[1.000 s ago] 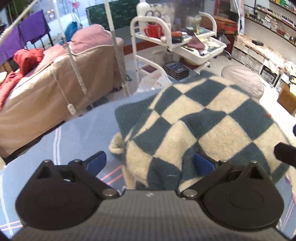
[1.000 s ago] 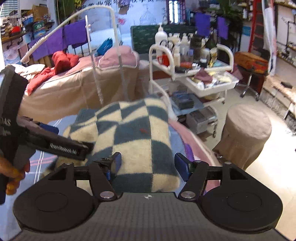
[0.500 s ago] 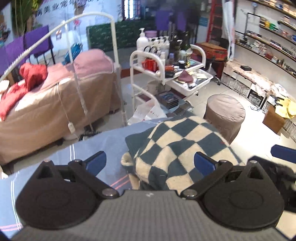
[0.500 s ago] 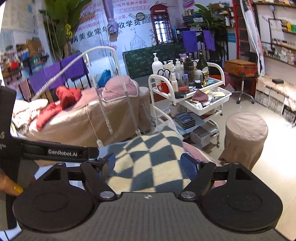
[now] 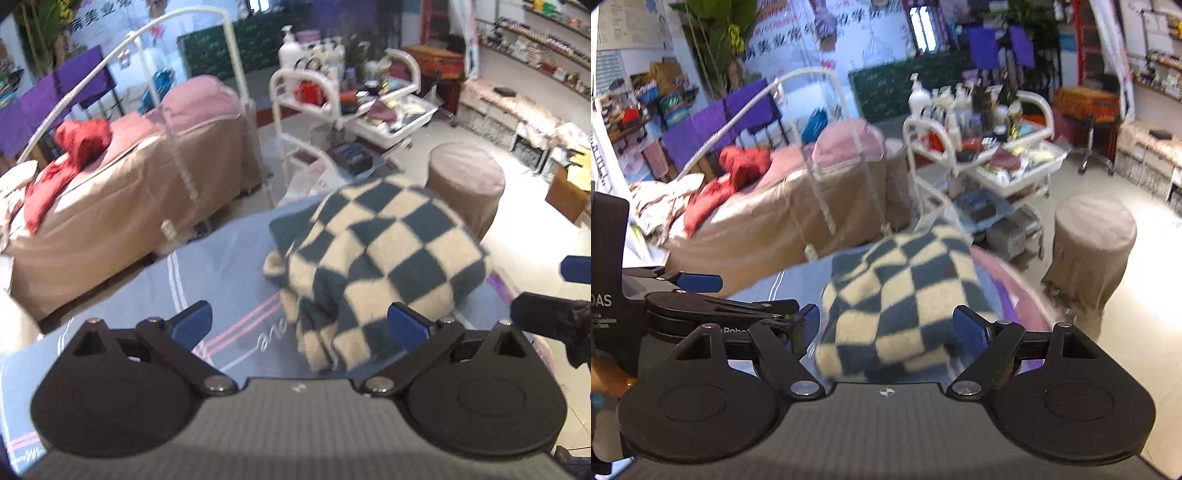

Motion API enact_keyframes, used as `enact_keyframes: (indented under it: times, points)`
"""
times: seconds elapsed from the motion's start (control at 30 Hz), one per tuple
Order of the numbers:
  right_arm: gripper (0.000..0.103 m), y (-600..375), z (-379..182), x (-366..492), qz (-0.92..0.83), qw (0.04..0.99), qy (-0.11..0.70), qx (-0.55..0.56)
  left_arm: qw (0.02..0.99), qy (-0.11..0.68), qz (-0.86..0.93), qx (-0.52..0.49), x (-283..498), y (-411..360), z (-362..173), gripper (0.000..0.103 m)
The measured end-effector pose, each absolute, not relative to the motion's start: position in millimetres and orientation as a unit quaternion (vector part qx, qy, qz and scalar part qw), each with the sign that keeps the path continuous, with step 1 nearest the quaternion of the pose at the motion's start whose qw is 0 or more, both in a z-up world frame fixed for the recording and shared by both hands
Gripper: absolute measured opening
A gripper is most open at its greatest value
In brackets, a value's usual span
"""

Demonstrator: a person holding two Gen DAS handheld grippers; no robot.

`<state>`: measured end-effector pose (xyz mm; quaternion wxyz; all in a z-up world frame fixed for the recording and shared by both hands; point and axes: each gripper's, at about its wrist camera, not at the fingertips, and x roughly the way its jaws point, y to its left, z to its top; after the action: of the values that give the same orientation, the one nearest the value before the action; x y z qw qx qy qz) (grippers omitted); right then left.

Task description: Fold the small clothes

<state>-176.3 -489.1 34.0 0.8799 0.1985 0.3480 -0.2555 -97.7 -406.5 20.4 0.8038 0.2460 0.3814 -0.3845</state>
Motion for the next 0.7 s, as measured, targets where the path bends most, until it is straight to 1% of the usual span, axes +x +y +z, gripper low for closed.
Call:
enact_keyframes:
  times: [0.17,0.37,0.53,0.7]
  points:
    - [0.103,-490,35,-162,-0.271,0.859,0.402,0.166,0.794,0.408,-0.375,0.253,-96,-401,16,0.103]
    - [0.103,-492,34,-141,-0.289,0.848,0.439,0.070,0.801,0.419,-0.357,0.234,-81,-397,23,0.103]
    - [0.103,-502,30,-136,-0.271,0.852,0.442,0.075,0.805,0.430,-0.337,0.232,-70,-398,22,0.103]
    - [0.103,-506,26,-129,-0.263,0.853,0.442,0.088,0.809,0.420,-0.327,0.248,-71,-401,19,0.103]
